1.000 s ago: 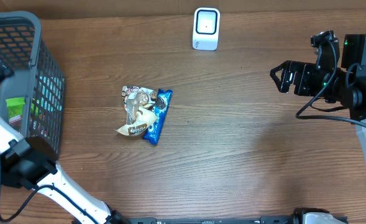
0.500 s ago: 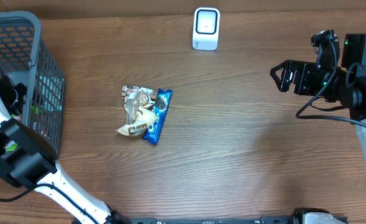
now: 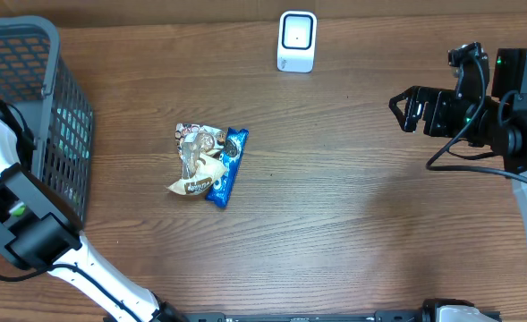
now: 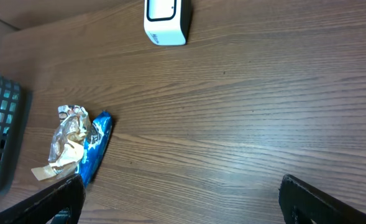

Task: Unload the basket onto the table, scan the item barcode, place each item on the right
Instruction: 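Reach the left gripper into the basket and grasp the green packet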

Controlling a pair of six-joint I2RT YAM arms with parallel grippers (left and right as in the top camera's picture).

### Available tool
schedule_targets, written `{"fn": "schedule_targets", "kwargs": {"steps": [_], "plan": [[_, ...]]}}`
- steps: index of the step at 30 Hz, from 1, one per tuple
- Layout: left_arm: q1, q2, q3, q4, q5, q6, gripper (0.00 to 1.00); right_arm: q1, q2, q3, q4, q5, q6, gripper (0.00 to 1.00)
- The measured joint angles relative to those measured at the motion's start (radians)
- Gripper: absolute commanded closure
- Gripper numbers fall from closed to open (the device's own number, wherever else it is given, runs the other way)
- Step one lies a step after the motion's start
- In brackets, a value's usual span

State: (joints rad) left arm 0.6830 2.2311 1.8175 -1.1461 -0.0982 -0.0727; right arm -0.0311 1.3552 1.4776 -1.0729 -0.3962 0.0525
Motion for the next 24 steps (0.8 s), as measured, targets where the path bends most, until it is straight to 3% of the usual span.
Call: {"fn": "schedule_targets", "kwargs": {"steps": [5,9,18,24], "plan": [[0.000,-0.006,0.004,-0.011,-0.003,-0.006,0.96,0.000,0.000,0.000,0.000,0.000,0.000,0.00],[-0.001,-0.003,0.056,-0.105,0.011,-0.019,0.96,0.000,0.000,0.000,0.000,0.000,0.000,0.00],[-0.001,-0.003,0.509,-0.373,0.027,-0.041,0.96,0.000,0.000,0.000,0.000,0.000,0.000,0.00],[-0.002,-0.078,0.652,-0.441,0.026,-0.061,0.96,0.000,0.000,0.000,0.000,0.000,-0.001,0.00]]}}
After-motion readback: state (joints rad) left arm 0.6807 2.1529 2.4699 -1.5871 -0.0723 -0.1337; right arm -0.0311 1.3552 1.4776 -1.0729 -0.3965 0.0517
